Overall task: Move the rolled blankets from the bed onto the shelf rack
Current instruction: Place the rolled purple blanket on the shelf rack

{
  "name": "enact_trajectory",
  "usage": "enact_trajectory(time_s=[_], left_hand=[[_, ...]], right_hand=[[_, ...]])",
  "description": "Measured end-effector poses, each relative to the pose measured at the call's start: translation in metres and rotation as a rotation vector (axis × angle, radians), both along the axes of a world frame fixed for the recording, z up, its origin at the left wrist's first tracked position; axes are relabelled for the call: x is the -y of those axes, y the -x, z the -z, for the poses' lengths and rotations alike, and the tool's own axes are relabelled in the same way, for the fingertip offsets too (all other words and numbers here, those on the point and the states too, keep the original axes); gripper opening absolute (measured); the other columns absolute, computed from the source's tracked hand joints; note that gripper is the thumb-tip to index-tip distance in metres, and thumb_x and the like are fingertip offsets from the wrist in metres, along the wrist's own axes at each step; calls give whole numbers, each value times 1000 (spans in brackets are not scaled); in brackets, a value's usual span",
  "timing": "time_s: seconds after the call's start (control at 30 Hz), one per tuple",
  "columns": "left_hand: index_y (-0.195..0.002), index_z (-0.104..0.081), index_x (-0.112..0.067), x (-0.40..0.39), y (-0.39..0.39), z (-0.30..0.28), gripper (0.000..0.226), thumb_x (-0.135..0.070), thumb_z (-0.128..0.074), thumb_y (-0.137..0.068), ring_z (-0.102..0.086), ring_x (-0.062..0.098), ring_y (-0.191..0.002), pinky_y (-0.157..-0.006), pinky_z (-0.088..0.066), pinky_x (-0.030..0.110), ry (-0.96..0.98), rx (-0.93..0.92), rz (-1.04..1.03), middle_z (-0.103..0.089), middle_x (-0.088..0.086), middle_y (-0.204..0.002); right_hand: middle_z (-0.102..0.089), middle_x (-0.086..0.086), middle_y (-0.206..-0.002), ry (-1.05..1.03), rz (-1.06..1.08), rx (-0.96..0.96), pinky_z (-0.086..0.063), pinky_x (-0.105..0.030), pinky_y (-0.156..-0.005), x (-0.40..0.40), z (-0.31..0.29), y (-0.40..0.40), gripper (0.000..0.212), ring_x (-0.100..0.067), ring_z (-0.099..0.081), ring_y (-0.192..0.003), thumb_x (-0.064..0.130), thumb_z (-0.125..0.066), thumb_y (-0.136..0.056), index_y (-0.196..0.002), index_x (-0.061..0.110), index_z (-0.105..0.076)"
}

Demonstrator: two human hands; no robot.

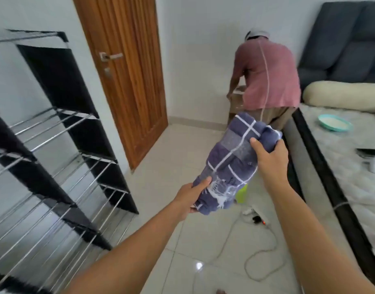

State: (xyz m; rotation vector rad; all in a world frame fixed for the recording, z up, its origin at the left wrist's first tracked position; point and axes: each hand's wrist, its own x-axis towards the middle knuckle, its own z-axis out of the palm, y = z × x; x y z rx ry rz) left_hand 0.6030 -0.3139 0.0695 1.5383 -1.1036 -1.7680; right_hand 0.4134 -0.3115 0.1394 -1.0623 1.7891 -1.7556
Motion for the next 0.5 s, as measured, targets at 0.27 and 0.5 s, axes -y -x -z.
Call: enact_trajectory(time_s=[0.27,0.5], left_hand=[[-98,-66,-22,107,-144,-12,33,-51,-64,-83,-67,14,-86,-67,-55,28,52,-66,-510,-71,-6,-93],[-123,-62,-13,163,-231,-39,55,-51,-62,-83,-68,23,-100,-76,-58,34,164,-191,-930,-71,8,-117]], right_hand=[[-60,-2,-109,129,-586,-131,-45,-14,-75,188,-32,-167,51,-15,-57,-97,23,-75,-77,-121,8,-53],[-56,1,-113,300,-1023,-252,-42,-14,-80,284,-90,-311,45,-10,-54,-99,23,-69,-84,-123,13,-49]])
